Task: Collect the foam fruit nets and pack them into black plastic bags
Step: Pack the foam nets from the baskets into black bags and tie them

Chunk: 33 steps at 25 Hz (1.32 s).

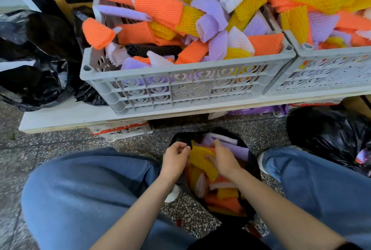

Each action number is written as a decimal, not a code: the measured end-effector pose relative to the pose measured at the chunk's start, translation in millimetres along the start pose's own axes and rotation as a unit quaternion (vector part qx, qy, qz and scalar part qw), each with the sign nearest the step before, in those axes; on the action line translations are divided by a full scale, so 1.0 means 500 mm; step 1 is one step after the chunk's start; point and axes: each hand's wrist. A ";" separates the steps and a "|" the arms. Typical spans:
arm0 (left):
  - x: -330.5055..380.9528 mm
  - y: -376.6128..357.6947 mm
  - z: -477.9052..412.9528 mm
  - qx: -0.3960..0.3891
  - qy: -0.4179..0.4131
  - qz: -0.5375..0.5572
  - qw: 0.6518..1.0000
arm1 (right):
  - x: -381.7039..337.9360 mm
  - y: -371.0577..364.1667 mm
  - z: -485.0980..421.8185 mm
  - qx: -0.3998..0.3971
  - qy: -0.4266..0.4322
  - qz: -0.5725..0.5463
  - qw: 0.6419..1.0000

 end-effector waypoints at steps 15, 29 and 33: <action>0.072 0.113 0.010 0.036 -0.280 -0.361 0.889 | -0.024 0.098 0.029 0.002 0.316 0.198 0.928; 0.270 0.451 -0.188 0.322 -0.304 -0.414 0.795 | -0.492 0.251 -0.210 -0.027 0.323 0.008 0.946; 0.276 0.478 -0.237 0.237 -0.226 -0.381 0.865 | -0.494 0.265 -0.249 -0.105 0.271 0.002 0.957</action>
Point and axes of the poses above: each hand's wrist, its own z-axis away from the middle knuckle, its own y-axis out of the back of the hand, x = y × z, and after that the axes turned 10 degrees about -z, right-handed
